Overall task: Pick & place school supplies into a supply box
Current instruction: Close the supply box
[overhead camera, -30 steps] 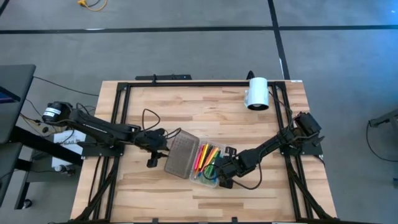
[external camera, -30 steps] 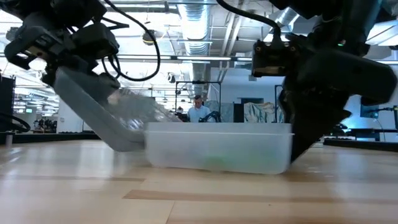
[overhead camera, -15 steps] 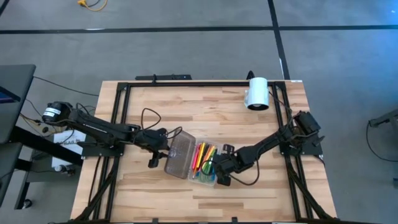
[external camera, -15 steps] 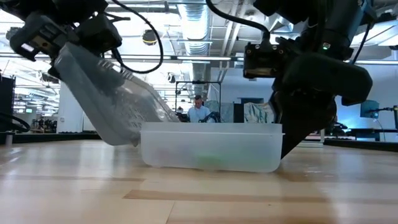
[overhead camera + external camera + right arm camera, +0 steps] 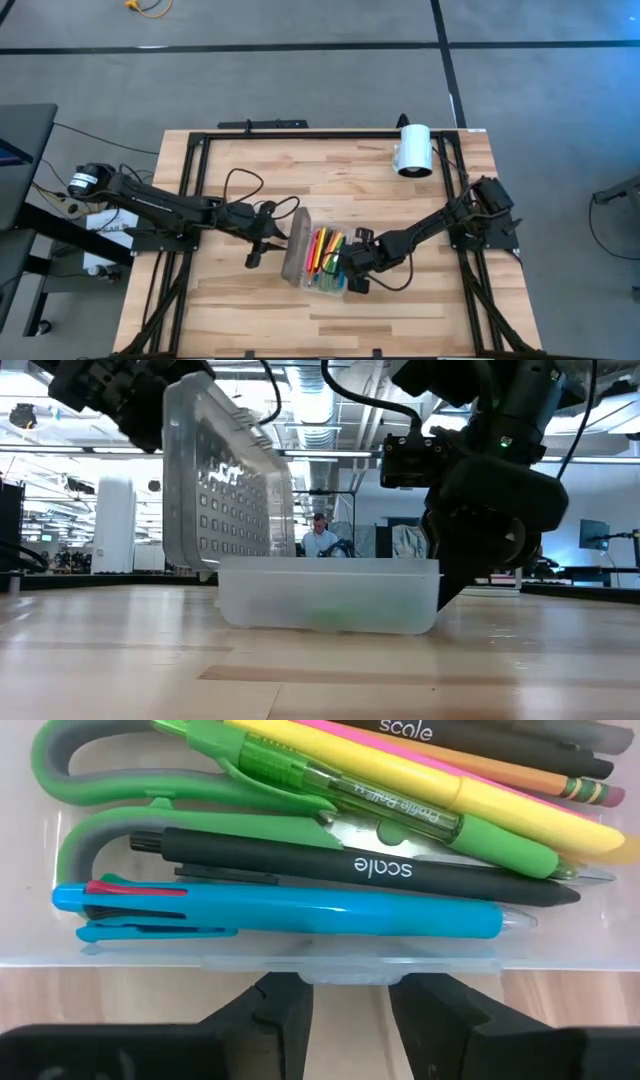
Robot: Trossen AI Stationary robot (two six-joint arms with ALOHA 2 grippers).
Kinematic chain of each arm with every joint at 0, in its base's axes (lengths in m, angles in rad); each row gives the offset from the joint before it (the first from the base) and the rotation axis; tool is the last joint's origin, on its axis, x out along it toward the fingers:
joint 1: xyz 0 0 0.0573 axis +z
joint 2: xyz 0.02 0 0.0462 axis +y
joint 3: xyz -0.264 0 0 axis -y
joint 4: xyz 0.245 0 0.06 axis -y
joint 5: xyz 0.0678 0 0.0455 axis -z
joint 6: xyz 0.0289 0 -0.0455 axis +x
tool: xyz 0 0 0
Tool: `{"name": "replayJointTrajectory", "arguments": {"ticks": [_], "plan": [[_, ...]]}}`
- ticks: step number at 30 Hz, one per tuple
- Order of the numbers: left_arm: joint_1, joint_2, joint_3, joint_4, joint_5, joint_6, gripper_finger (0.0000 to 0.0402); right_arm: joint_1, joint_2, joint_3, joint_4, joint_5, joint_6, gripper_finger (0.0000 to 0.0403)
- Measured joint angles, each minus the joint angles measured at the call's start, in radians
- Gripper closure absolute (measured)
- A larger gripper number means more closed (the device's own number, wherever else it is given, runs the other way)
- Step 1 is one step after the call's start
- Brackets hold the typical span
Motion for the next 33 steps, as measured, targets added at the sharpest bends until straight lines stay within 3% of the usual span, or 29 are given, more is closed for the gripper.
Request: {"name": "replayJointTrajectory", "arguments": {"ticks": [11,18,24,33], "plan": [[0.000,0.047,0.012,0.125,-0.074,0.041,0.0278,-0.034,0.000,0.000,0.041,-0.001,-0.040,0.0280],[0.000,0.178,0.011,0.174,-0.012,-0.016,0.0278,-0.044,-0.001,0.000,0.043,-0.003,-0.052,0.0280],[0.000,0.281,0.011,0.338,0.016,-0.048,0.0278,-0.044,-0.001,0.000,0.043,-0.004,-0.041,0.0280],[0.000,0.297,0.011,0.352,0.016,-0.072,0.0278,-0.017,-0.006,0.002,-0.049,-0.051,0.105,0.0280]]}}
